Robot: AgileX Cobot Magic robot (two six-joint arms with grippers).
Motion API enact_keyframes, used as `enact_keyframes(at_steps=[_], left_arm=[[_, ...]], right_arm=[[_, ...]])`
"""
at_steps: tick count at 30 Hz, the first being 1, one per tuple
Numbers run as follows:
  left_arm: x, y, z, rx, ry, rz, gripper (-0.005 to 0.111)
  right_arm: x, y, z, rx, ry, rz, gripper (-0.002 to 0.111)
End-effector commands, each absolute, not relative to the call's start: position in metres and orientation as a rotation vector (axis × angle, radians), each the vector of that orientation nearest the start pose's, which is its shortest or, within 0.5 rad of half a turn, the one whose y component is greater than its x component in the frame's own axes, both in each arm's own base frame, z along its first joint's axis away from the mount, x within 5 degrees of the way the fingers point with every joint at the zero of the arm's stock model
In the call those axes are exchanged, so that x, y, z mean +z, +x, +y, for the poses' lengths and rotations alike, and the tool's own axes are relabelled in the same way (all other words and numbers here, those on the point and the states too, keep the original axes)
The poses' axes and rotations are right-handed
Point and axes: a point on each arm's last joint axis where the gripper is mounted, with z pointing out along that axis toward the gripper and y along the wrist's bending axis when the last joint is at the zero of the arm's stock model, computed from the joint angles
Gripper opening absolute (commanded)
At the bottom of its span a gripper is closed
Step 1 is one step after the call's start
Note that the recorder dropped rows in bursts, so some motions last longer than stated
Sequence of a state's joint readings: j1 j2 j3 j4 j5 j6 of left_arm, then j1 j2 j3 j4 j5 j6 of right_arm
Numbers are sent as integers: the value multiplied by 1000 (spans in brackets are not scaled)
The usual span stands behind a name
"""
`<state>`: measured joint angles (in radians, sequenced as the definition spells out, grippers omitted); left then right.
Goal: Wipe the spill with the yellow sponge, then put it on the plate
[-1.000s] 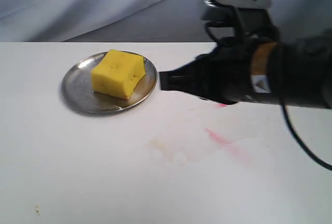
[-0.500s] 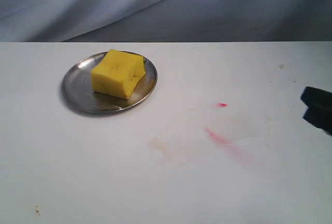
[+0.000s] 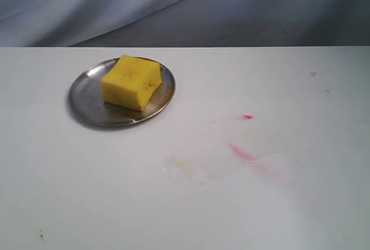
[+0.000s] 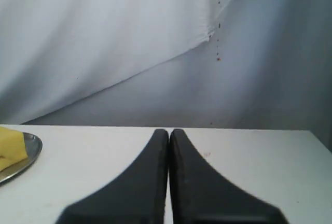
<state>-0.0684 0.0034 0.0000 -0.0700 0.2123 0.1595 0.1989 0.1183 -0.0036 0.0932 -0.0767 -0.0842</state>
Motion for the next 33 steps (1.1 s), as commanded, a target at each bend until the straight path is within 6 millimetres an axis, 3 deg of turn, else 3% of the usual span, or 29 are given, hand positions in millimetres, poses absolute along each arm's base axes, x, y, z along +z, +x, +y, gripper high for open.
enact_keyframes(at_steps=[1,9,33], left_arm=[[195,56,-5,6,147,1682,0],[195,56,-5,6,147,1682,0],[195,56,-5,6,147,1682,0]], right_arm=[[209,56,9,99,-138,1523,0],[204,56,9,59,-192,1568,0],[203,56,8,108,-122,1597,0]])
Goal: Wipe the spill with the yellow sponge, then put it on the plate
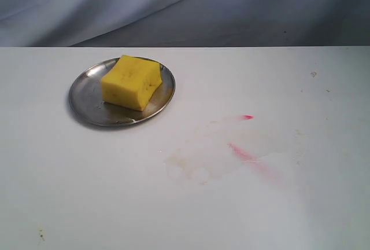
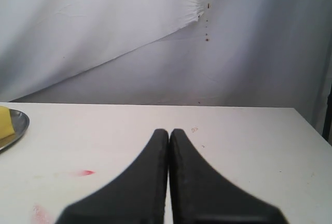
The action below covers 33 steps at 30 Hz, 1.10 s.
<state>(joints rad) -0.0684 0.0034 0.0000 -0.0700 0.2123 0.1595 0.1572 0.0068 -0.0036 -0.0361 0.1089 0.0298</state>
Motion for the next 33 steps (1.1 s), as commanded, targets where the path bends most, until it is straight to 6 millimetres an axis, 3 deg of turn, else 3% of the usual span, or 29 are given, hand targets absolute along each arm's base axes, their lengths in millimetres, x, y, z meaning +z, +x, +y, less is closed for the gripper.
enact_keyframes(at_steps=[1,33], left_arm=[[195,56,-5,6,147,1682,0],[195,56,-5,6,147,1682,0]], right_arm=[[203,56,8,110,-121,1597,0],[203,56,8,132,-103,1599,0]])
